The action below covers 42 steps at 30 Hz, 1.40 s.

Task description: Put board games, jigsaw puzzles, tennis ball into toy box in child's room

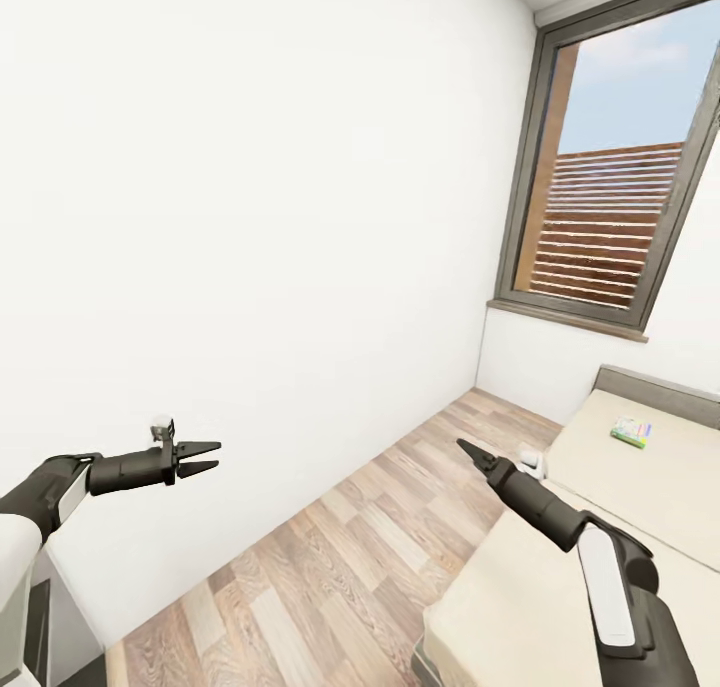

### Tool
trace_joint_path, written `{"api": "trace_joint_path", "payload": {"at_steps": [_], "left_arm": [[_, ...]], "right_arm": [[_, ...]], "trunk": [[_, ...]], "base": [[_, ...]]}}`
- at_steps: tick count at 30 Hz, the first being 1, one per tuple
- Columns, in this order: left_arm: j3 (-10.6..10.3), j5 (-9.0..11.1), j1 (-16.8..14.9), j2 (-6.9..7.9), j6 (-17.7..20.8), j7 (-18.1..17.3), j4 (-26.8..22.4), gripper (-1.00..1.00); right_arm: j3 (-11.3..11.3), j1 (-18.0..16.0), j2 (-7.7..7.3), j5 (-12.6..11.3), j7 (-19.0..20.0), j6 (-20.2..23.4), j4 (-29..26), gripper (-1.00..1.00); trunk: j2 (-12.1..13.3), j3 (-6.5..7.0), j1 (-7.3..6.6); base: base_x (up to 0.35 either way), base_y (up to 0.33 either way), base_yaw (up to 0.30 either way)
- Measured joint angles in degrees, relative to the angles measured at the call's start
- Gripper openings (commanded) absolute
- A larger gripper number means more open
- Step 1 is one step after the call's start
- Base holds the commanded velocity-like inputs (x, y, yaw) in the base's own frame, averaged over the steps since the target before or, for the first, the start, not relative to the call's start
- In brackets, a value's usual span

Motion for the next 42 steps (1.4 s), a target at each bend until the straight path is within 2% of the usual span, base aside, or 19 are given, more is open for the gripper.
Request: {"api": "trace_joint_path", "payload": {"at_steps": [8, 21, 27, 36, 42], "left_arm": [[0.0, 0.0, 0.0, 0.00, 0.0, 0.1, 0.0, 1.00], [0.0, 0.0, 0.0, -0.01, 0.0, 0.1, 0.0, 1.00], [0.0, 0.0, 0.0, -0.01, 0.0, 0.1, 0.0, 1.00], [0.0, 0.0, 0.0, -0.08, 0.0, 0.0, 0.0, 1.00], [0.0, 0.0, 0.0, -0.09, 0.0, 0.0, 0.0, 1.00]], "right_arm": [[-1.1, 0.0, 0.03, -0.1, 0.3, 0.1, 0.0, 1.00], [-1.4, 0.0, -0.03, -0.1, 0.4, 0.2, 0.1, 1.00], [-1.4, 0.0, -0.03, -0.1, 0.3, 0.2, 0.3, 1.00], [-3.8, 0.0, 0.02, -0.2, 0.4, 0.2, 1.4, 1.00], [-4.1, 0.0, 0.03, -0.2, 0.4, 0.2, 1.6, 1.00]], "trunk": [[0.0, -0.04, -0.02], [0.0, -0.88, -0.01], [0.0, -1.33, 0.00], [0.0, -1.98, 0.00], [0.1, -2.39, 0.00]], "base": [[0.144, 0.049, -0.029], [0.239, 0.135, -0.114], [0.060, 0.033, -0.132], [0.010, 0.005, -0.133], [0.001, 0.001, -0.133]]}}
